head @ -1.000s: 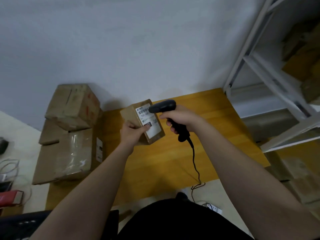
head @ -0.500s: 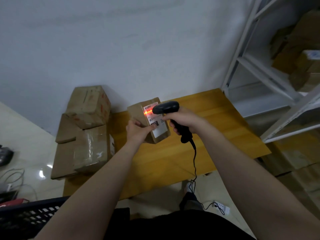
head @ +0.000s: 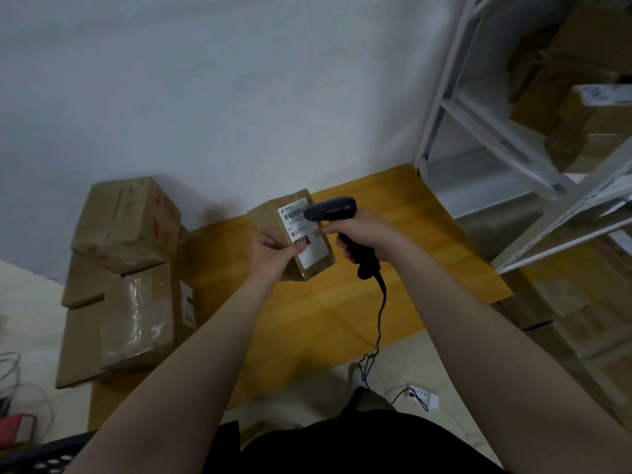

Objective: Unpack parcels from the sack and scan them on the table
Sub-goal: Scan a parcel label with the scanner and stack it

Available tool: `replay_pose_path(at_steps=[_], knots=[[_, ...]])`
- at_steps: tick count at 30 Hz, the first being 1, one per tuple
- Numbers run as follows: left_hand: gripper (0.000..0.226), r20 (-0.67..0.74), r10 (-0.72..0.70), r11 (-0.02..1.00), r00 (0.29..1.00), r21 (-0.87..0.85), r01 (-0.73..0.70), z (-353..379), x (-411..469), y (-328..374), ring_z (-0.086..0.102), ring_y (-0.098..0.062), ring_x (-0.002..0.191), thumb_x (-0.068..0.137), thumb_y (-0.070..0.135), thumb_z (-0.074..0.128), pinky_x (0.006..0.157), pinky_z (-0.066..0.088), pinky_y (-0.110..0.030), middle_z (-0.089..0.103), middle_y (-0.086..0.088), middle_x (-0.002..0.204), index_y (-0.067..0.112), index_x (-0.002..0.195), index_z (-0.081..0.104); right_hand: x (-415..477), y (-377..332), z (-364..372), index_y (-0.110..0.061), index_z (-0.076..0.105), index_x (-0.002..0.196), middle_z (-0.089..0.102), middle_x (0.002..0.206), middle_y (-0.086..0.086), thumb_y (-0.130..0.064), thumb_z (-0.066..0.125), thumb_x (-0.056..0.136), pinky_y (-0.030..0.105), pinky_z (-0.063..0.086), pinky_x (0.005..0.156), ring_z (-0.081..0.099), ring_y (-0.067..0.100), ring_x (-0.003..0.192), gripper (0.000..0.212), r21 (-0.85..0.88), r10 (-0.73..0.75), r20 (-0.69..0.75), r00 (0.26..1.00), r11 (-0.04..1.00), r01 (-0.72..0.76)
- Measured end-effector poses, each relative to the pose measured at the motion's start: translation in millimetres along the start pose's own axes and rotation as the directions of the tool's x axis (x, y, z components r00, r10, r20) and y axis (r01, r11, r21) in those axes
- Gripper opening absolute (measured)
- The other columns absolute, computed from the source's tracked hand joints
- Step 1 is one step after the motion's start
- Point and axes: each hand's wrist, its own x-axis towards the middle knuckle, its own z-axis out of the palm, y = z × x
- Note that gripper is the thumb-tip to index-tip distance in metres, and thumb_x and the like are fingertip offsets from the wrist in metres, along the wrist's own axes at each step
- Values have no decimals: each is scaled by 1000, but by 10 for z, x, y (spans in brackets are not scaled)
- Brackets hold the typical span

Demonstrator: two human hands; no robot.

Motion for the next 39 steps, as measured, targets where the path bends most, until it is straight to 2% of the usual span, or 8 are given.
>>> replay_pose_path(at_steps=[7, 10, 14, 18, 22, 27, 34, 39], knots=[[65, 119, -219, 975, 968, -13, 222, 750, 359, -123, 72, -19, 96, 66, 35, 96, 71, 63, -42, 70, 2, 111, 18, 116, 59, 660, 854, -908, -11, 62, 109, 64, 84, 12, -24, 66, 96, 32, 44, 51, 58, 25, 57, 19, -181, 289, -242, 926, 924, -336], [50, 183, -266, 963, 947, -1, 270, 1081, 454, -211, 75, -7, 76, 67, 32, 95, 48, 56, -27, 72, 8, 104, 28, 102, 60, 885, 1376, -1231, -4, 55, 117, 64, 91, 16, -20, 61, 100, 35, 45, 54, 57, 28, 60, 25, -204, 466, -258, 846, 830, -519], [58, 196, -346, 938, 917, 51, 343, 1420, 619, -300, 73, -6, 80, 66, 34, 96, 50, 55, -28, 68, 9, 109, 29, 104, 52, 1150, 1904, -1500, -4, 57, 120, 63, 93, 16, -18, 59, 101, 38, 45, 59, 58, 30, 66, 24, -93, 580, -231, 781, 786, -611], [67, 218, -394, 919, 893, 105, 380, 1634, 749, -385, 70, -12, 94, 67, 39, 96, 60, 56, -34, 67, 5, 117, 26, 113, 50, 1437, 2195, -1611, -4, 58, 123, 66, 112, 19, -11, 51, 102, 35, 47, 64, 61, 31, 76, 23, -91, 597, -244, 765, 771, -630], [70, 227, -431, 901, 873, 166, 401, 1711, 811, -443, 68, -19, 102, 71, 39, 94, 75, 61, -48, 64, 1, 118, 19, 118, 47, 1617, 2344, -1589, -6, 59, 116, 55, 94, 15, -12, 53, 100, 40, 42, 71, 52, 30, 80, 18, -105, 628, -231, 743, 743, -661], [62, 248, -425, 903, 871, 183, 389, 1624, 753, -408, 67, -19, 102, 72, 39, 93, 70, 57, -42, 63, 3, 118, 23, 110, 47, 1594, 2397, -1530, -4, 59, 122, 57, 95, 15, -5, 59, 99, 43, 47, 71, 53, 32, 83, 23, -143, 598, -278, 752, 748, -648], [71, 273, -379, 925, 884, 149, 351, 1186, 322, -290, 65, -22, 108, 75, 40, 91, 81, 59, -49, 62, 0, 125, 17, 125, 46, 1230, 1848, -1348, -15, 39, 152, 43, 151, 14, -21, 63, 100, 48, 45, 106, 40, 40, 138, 58, -136, 489, -418, 765, 799, -585], [59, 244, -265, 963, 933, 17, 269, 673, -381, -228, 65, -22, 111, 78, 40, 89, 80, 59, -46, 65, -1, 125, 23, 119, 50, 573, 1161, -740, -20, 68, 126, 73, 102, 1, -16, 58, 97, 40, 58, 80, 70, 25, 86, 30, 12, 251, -214, 944, 967, -254]])
